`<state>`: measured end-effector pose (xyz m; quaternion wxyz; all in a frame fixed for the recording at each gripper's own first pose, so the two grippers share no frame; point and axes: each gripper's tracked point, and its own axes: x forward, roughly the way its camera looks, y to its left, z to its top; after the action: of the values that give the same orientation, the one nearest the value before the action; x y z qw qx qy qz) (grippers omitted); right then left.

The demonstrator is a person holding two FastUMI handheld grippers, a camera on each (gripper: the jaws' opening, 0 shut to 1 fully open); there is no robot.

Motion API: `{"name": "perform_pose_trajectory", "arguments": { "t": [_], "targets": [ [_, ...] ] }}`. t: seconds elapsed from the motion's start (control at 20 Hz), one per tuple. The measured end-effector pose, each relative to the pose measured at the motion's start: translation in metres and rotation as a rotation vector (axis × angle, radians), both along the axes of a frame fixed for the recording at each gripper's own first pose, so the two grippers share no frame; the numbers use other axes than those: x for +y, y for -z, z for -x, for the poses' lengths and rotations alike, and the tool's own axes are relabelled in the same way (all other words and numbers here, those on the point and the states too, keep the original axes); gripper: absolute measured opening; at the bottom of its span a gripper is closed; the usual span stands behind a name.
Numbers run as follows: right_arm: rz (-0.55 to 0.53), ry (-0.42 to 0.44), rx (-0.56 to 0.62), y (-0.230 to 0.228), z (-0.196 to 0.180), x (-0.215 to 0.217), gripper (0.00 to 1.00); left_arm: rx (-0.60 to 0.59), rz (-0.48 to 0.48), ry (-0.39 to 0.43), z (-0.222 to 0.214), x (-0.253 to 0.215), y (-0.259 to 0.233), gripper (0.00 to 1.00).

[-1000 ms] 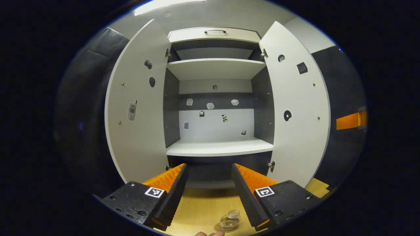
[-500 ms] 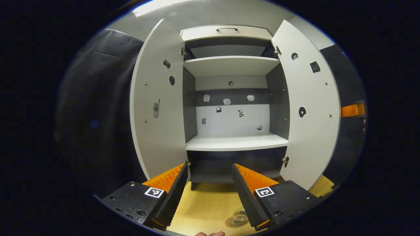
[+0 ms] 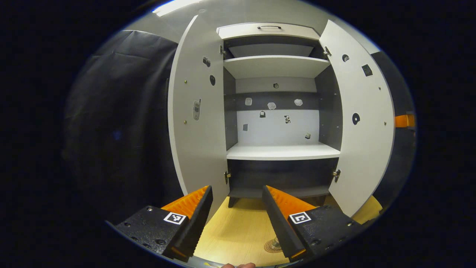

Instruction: Grasp the bottle in the cabinet with the left hand and place it on the coaster, then close the right door with the right hand and the left door with the left hand.

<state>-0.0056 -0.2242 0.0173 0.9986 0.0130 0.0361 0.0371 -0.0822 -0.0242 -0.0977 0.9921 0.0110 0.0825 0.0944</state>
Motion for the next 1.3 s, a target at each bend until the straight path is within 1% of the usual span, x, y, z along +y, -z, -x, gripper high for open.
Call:
{"name": "perform_pose_trajectory", "arguments": {
  "t": [0.15, 0.35, 0.5, 0.7, 0.85, 0.95, 1.0, 1.15, 1.2, 1.25, 1.3],
  "targets": [
    [-0.035, -0.019, 0.008, 0.004, 0.0, 0.005, 0.95, 0.024, -0.011, -0.015, 0.002, 0.006, 0.01, 0.86],
    [-0.024, -0.054, 0.002, 0.004, -0.003, 0.02, 0.95, 0.03, 0.002, -0.024, 0.006, 0.011, 0.015, 0.86],
    [-0.034, -0.09, 0.013, 0.006, -0.006, 0.037, 0.95, 0.031, -0.008, -0.036, 0.008, 0.019, 0.014, 0.86],
    [-0.032, -0.108, 0.015, 0.009, -0.013, 0.055, 0.95, 0.028, 0.005, -0.056, 0.015, 0.032, 0.014, 0.86],
    [-0.041, -0.13, 0.019, 0.01, -0.015, 0.069, 0.95, -0.001, 0.027, -0.055, 0.016, 0.039, 0.007, 0.86],
    [-0.036, -0.139, 0.015, 0.011, -0.019, 0.078, 0.95, -0.006, 0.021, -0.064, 0.015, 0.048, 0.006, 0.86],
    [-0.035, -0.143, 0.014, 0.01, -0.021, 0.083, 0.92, -0.006, 0.014, -0.07, 0.015, 0.052, 0.003, 0.86],
    [-0.025, -0.164, 0.009, 0.013, -0.03, 0.106, 0.92, -0.027, 0.011, -0.077, 0.013, 0.062, -0.006, 0.86],
    [-0.021, -0.169, 0.0, 0.011, -0.034, 0.112, 0.96, -0.033, 0.01, -0.08, 0.013, 0.066, -0.011, 0.86],
    [-0.019, -0.179, -0.002, 0.012, -0.039, 0.121, 0.95, -0.041, 0.008, -0.082, 0.013, 0.071, -0.013, 0.86],
    [-0.023, -0.187, -0.006, 0.013, -0.042, 0.13, 0.99, -0.048, 0.01, -0.078, 0.014, 0.074, -0.016, 0.86]
  ]
}}
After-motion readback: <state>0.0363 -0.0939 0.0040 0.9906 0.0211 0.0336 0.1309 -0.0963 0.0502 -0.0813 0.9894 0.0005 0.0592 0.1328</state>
